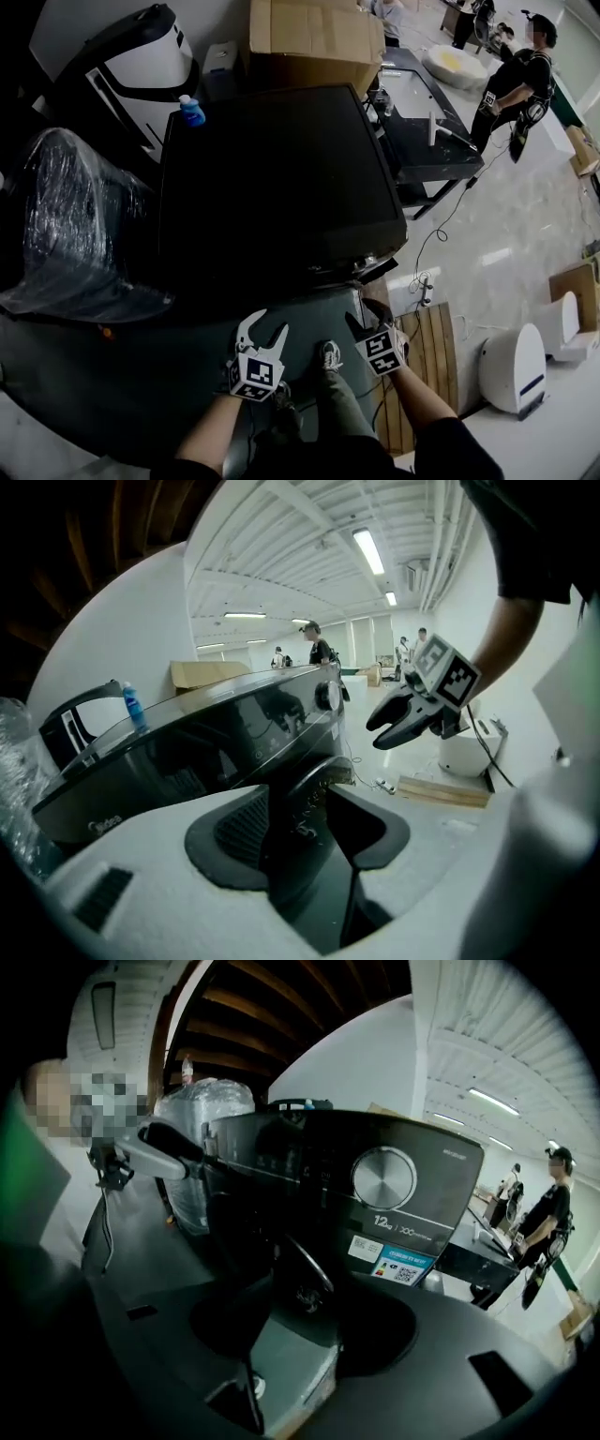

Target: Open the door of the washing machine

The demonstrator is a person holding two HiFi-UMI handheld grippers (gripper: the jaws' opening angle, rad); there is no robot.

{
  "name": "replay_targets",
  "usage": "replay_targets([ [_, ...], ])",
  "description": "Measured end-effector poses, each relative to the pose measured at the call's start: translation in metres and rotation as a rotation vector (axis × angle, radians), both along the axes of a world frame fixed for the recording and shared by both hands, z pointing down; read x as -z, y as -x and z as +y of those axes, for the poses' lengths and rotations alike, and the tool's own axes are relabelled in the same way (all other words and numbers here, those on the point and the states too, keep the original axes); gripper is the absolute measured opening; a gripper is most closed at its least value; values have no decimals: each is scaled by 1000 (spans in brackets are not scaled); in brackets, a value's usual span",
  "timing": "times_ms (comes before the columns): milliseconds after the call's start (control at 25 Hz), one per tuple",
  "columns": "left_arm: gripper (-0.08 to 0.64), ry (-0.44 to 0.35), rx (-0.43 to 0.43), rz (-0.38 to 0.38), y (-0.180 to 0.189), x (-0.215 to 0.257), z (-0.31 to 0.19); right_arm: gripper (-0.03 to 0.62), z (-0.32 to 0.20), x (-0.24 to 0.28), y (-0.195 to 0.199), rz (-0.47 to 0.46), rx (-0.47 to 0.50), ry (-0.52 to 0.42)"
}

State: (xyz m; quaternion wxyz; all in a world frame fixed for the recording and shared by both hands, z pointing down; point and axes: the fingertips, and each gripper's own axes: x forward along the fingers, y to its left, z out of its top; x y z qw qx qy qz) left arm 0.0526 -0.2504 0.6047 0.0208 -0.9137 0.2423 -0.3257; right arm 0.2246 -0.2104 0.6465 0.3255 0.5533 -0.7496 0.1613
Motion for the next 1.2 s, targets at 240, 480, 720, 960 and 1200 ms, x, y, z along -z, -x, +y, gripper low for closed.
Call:
replay_targets([
  [240, 195, -16, -39, -100, -33, -24, -29, 203, -36, -45, -22, 44, 91, 80],
  [480, 195, -17, -99, -221, -54, -55, -38, 196, -50, -82, -23, 212, 360, 131],
  [720, 195, -24, -147, -294, -66, -75, -41, 171, -60, -97, -16, 244, 470, 136],
  [960, 197, -76, -167, -338, -67, -82, -44, 153, -60, -109, -8, 252, 481, 138],
  [1200, 165, -75, -160, -346, -68, -80, -47, 135, -60, -113, -11, 308, 504, 163],
])
